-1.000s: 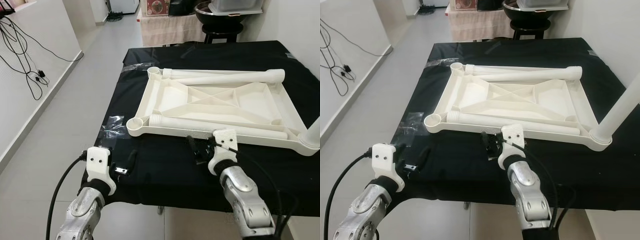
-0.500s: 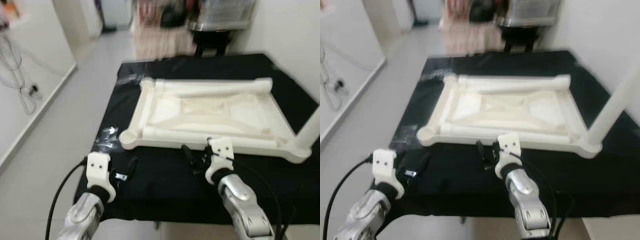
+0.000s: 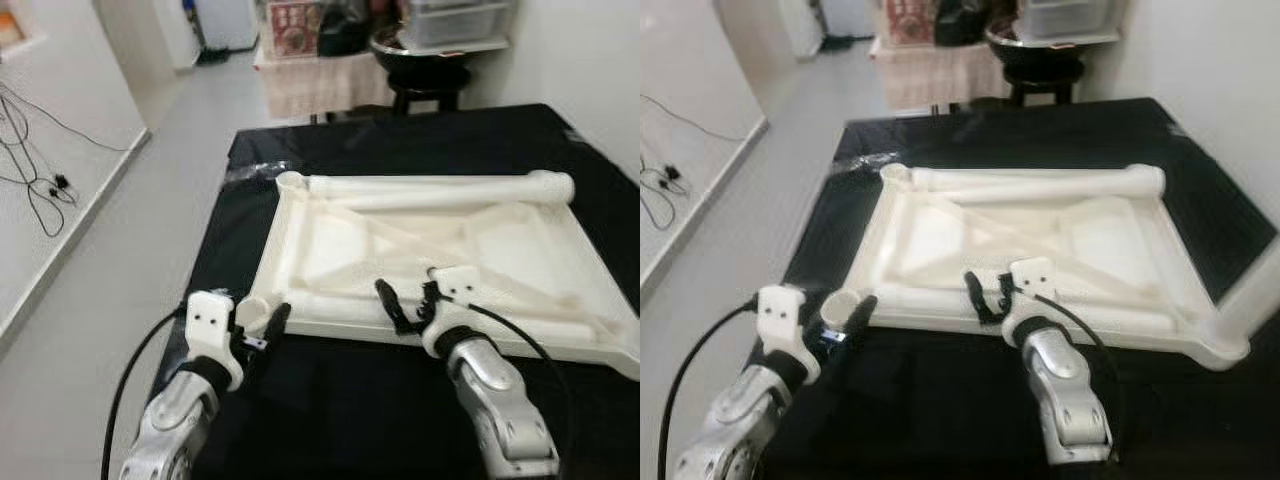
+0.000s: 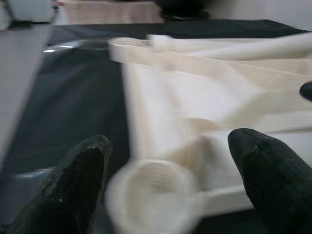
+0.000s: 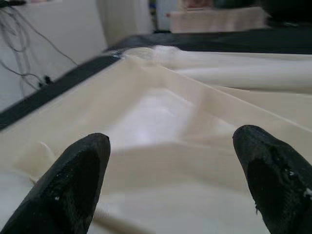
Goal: Building children table
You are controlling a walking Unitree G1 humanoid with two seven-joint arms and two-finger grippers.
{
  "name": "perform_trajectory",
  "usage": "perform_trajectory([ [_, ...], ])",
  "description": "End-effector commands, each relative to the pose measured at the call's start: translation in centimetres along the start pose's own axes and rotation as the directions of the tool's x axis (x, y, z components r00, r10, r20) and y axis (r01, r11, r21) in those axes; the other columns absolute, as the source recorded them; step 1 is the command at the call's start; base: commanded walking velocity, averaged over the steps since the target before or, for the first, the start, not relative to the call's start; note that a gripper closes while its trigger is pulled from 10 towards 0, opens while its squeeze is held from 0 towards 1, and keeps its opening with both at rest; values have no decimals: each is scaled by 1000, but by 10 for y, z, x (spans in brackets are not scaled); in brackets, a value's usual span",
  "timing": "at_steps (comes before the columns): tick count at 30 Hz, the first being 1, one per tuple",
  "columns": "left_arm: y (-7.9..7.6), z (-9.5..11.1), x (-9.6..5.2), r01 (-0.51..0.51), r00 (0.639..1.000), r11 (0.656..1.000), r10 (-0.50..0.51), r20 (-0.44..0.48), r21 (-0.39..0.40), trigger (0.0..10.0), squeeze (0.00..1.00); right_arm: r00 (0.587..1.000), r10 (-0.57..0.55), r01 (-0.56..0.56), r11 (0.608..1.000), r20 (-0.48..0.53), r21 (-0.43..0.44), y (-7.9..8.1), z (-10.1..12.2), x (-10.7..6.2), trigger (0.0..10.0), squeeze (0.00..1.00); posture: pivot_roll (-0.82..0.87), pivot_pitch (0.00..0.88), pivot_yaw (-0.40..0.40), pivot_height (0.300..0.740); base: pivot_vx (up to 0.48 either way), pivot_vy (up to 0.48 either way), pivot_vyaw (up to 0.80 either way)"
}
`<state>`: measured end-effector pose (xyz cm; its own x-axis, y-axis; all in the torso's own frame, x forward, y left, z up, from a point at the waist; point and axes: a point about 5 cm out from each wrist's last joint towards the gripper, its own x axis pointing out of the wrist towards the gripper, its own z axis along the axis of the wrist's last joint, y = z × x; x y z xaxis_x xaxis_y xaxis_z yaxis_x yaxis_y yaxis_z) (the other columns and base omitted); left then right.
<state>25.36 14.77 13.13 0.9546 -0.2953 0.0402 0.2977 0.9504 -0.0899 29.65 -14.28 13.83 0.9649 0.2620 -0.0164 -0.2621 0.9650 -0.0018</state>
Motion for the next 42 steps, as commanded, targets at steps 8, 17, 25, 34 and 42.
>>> perform_trajectory([
  [8, -1, 6, -2, 70, 997, 997, -71, -13, -20, 10000, 0, 1000, 18, -18, 999, 2, 36, 1, -2, -3, 10000, 0, -47, 102, 59, 740, 0, 0, 0],
  [17, -23, 29, -9, 385, 919, 895, -394, 4, -227, 10000, 0, 999, 20, -21, 999, 32, 34, -8, 7, -3, 10000, 0, -55, 118, 50, 740, 0, 0, -69],
  [25, -28, 26, -15, 449, 856, 802, -513, -69, -394, 10000, 0, 990, 112, -115, 993, 87, 33, -7, 23, -4, 10000, 0, -62, 118, 55, 740, 0, 0, -800],
  [34, -21, 24, -14, 371, 789, 778, -552, -270, -506, 10000, 0, 987, 134, -133, 991, 90, -22, -7, 28, -1, 10000, 0, -43, 115, 66, 740, 0, 0, -267],
  [42, -14, 14, -11, 260, 733, 754, -561, -385, -604, 10000, 0, 990, 118, -114, 992, 76, -59, -13, 29, 1, 10000, 0, -47, 117, 65, 740, 0, 0, 0],
])
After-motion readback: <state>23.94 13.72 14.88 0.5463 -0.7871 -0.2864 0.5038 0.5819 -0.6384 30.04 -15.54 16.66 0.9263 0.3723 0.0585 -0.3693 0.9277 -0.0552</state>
